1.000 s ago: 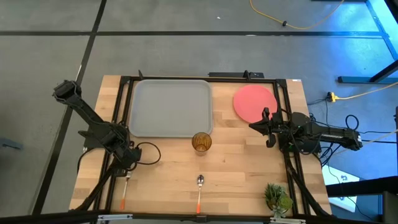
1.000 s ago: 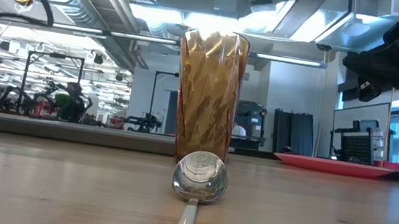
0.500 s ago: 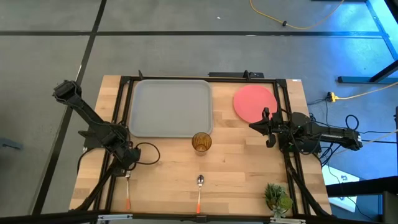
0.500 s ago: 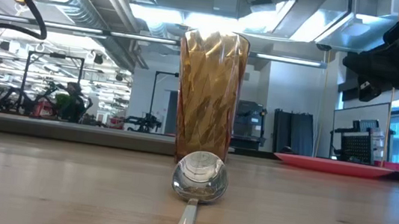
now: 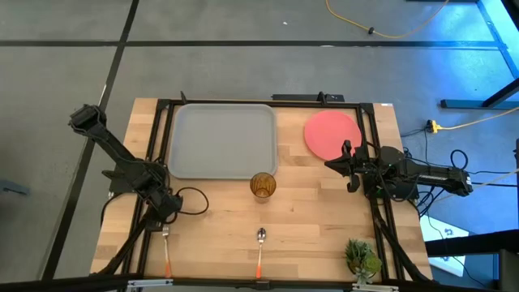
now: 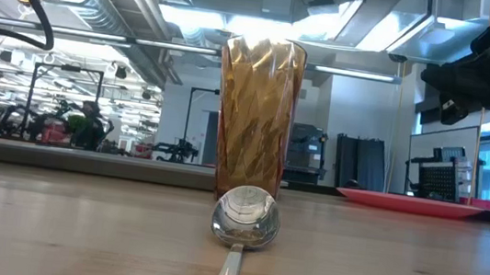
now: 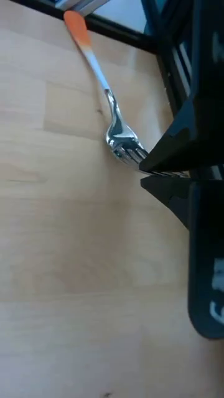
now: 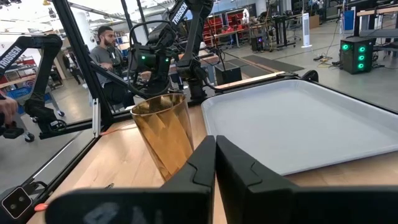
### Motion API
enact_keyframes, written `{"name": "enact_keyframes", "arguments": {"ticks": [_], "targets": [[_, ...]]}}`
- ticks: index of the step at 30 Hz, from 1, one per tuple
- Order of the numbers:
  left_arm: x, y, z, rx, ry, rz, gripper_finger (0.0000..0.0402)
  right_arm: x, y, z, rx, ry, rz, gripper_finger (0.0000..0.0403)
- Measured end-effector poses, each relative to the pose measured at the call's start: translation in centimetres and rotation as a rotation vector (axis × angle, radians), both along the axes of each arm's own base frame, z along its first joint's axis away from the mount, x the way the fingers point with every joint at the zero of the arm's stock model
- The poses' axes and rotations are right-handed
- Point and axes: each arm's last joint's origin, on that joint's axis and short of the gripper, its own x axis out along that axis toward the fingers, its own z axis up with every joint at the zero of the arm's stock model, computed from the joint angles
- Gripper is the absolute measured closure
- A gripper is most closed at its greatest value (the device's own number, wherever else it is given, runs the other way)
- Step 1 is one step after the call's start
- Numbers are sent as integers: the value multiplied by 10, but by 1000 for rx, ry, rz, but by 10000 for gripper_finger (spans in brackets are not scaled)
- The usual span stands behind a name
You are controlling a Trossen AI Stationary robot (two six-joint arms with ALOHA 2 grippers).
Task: Pick and place plate/cup/fork/spoon on tray
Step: Put the orange fork on the gray serving tray
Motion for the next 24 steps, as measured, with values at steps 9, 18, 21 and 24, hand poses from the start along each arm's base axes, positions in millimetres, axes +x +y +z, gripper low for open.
{"name": "enact_keyframes", "arguments": {"ticks": [9, 18, 21, 24], "targets": [[8, 1, 17, -14, 21, 37, 401, 0, 0, 0, 0, 0, 0, 387], [22, 13, 51, 11, 8, 74, 401, 0, 0, 0, 0, 0, 0, 387], [26, 20, 65, 31, 12, 93, 401, 0, 0, 0, 0, 0, 0, 387], [28, 30, 82, 59, 30, 114, 401, 0, 0, 0, 0, 1, 0, 387]]}}
